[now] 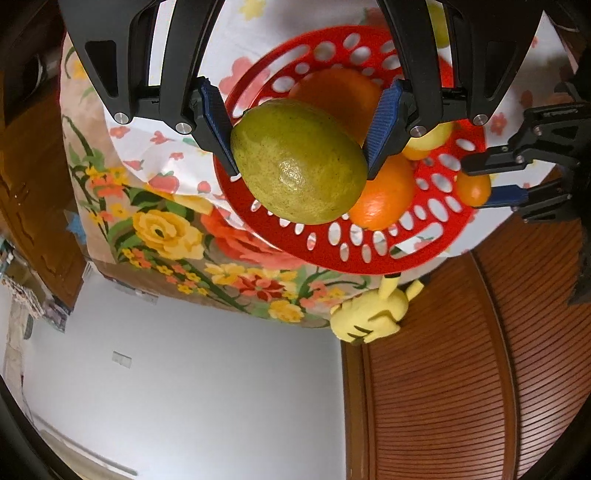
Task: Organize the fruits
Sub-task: 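Lower both fruits into the basket and open both tools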
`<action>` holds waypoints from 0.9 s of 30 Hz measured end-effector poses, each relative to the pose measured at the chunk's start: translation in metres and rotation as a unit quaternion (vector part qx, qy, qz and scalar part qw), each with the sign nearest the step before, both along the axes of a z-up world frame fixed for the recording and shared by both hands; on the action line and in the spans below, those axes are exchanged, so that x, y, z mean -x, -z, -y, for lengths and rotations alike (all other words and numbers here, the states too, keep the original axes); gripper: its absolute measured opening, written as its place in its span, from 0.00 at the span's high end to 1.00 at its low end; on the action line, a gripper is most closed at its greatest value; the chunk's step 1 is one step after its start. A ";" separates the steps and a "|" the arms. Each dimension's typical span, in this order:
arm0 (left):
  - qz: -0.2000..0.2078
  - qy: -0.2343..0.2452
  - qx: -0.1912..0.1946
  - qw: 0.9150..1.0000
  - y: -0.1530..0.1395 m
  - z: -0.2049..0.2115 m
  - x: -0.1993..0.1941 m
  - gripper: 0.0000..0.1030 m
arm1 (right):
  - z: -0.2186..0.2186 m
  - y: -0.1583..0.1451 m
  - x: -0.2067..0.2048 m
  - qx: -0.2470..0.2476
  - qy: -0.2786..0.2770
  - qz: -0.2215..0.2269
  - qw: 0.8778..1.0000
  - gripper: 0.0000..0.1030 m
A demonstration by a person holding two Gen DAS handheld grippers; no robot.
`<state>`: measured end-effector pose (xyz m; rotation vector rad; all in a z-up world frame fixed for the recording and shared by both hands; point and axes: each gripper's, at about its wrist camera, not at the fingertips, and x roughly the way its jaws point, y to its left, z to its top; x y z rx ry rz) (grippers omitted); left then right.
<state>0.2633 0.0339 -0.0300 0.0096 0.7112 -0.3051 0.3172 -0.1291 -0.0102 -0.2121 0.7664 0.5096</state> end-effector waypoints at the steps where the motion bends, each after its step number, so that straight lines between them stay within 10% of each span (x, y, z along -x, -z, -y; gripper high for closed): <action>1: -0.001 0.000 -0.001 1.000 0.001 0.000 -0.002 0.68 | 0.000 0.001 -0.004 0.000 0.000 -0.002 1.000 0.34; 27: -0.012 -0.005 -0.002 1.000 0.011 -0.002 -0.018 0.68 | -0.005 0.002 -0.029 -0.020 -0.009 -0.009 1.000 0.33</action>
